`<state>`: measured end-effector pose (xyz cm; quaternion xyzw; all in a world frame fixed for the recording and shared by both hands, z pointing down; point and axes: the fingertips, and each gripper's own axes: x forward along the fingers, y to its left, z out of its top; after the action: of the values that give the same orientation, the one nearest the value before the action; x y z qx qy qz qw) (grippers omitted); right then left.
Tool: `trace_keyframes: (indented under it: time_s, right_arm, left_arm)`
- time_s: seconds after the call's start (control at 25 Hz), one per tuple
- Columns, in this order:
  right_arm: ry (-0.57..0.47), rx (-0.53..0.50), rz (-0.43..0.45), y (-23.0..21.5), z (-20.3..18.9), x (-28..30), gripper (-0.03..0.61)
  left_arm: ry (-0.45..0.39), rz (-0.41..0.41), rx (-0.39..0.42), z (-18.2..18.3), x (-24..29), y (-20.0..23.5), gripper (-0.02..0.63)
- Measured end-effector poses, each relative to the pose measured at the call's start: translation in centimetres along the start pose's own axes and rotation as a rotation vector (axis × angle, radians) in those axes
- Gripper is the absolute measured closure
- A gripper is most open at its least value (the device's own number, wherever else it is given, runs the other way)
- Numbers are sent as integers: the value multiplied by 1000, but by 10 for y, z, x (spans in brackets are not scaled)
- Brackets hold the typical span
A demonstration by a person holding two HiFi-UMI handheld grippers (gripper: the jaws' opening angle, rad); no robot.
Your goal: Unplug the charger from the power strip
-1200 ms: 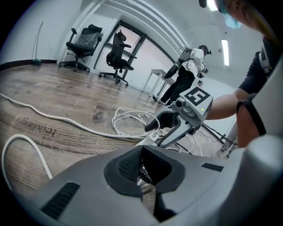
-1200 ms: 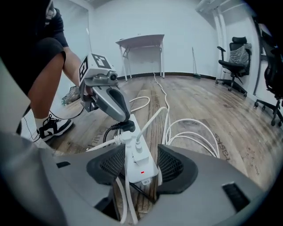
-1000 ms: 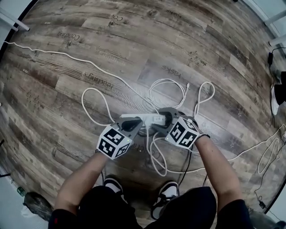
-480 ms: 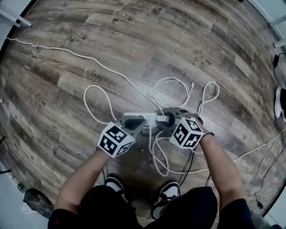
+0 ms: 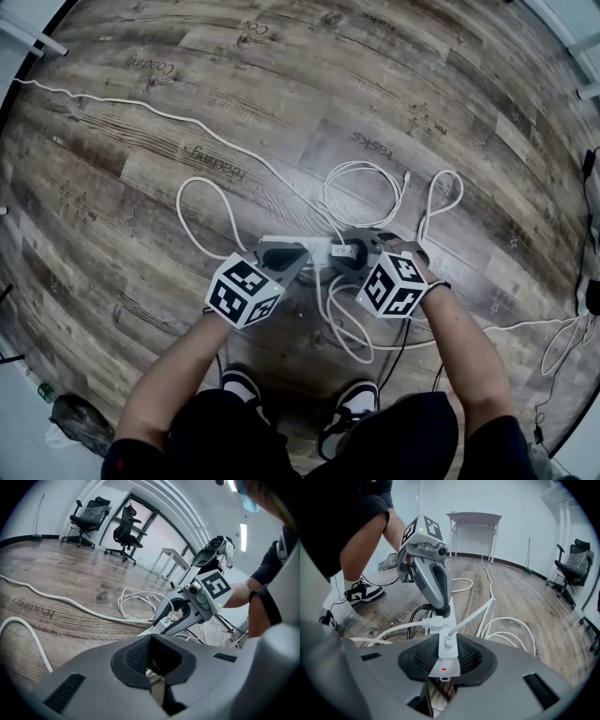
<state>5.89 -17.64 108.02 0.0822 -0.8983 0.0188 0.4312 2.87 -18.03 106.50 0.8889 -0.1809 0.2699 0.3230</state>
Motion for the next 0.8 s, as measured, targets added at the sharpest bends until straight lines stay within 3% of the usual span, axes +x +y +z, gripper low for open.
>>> trace_keyframes:
  time_s: [0.16,0.48,0.8]
  right_arm:
    - [-16,37,1,-1,0,0,472]
    - [13,10,-16,1,0,-1,472]
    - [-87,51,-30,-9,44,-26,472]
  left_arm:
    - [-1,15,-8,0,0,1,594]
    - [2,22,-21,0,1,1,594]
    - [-23,52,-16,-1,-1,2,594]
